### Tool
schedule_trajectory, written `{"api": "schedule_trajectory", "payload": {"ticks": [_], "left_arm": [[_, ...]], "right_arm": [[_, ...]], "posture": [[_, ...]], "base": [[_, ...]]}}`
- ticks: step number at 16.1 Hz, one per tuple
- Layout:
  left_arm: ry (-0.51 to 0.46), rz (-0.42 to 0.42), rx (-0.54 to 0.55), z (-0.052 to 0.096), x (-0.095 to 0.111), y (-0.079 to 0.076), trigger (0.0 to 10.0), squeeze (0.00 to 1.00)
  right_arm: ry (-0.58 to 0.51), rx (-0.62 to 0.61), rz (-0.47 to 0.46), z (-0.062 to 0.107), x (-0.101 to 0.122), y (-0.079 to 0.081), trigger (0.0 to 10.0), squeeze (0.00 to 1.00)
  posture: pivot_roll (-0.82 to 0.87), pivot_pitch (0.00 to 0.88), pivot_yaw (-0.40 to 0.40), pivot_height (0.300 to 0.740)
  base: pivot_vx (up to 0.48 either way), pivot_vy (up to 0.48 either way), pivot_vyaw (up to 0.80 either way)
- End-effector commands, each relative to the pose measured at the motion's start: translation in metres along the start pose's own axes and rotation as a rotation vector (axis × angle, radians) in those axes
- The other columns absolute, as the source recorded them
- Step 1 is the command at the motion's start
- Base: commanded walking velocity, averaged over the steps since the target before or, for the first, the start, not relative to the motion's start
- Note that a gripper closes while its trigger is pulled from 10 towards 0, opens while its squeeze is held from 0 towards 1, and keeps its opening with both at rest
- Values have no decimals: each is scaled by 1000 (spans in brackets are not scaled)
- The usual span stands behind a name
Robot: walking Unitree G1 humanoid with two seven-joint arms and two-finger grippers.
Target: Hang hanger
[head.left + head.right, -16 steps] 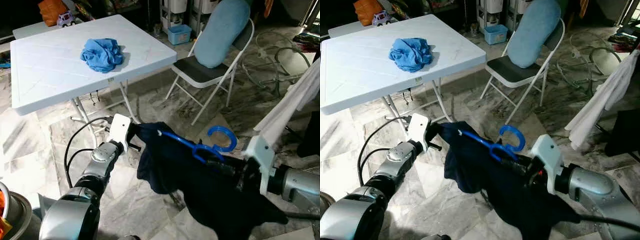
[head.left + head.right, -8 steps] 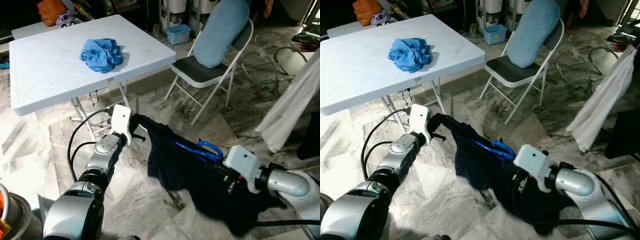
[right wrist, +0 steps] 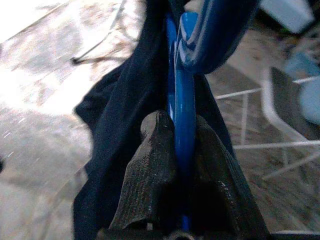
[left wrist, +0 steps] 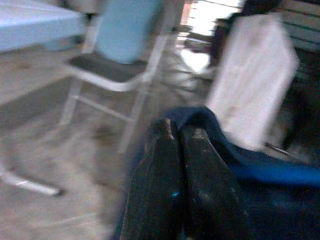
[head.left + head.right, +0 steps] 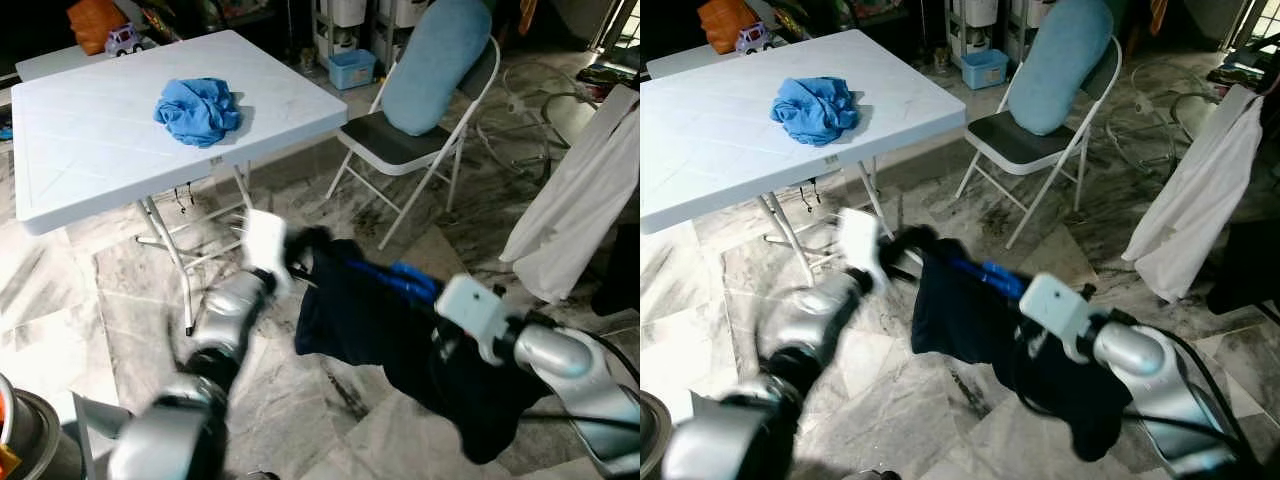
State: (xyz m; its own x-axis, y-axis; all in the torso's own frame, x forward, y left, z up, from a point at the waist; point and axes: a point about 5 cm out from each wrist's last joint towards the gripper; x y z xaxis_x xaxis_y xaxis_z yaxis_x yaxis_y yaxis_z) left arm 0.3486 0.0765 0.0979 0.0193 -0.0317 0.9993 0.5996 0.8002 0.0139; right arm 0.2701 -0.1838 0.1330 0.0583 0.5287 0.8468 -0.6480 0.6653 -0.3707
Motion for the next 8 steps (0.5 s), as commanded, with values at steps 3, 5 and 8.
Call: {"api": "schedule_trajectory", "payload": {"ticks": [3,5,8], "left_arm": [[10,-26,-93,2,-7,-14,0,0],[48,-90,-130,5,-16,-21,0,0],[51,-141,7,5,-9,-1,0,0]], "right_arm": [[-95,-64,5,-4,19,-11,10000,0],[-155,-52,-22,-4,33,-13,10000,0],[-144,33,-21,6,36,-9,10000,0]], "posture": [[-160,50,55,740],[-158,49,56,740],[-164,46,59,740]], "base": [[0,0,0],[0,0,0],[0,0,0]]}}
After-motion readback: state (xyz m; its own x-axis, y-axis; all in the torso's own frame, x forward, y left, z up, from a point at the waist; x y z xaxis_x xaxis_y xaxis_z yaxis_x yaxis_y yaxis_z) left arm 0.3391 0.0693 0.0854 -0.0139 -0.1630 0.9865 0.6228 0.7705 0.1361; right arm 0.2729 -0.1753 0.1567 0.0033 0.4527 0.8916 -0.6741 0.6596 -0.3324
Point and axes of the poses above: a point about 5 cm out from each wrist's last joint towards the gripper, its own z axis pointing back from the gripper into the wrist, its own x axis along the axis of the wrist's last joint, y = z × x, and after that the axes turned 9 degrees about -z, right-handed
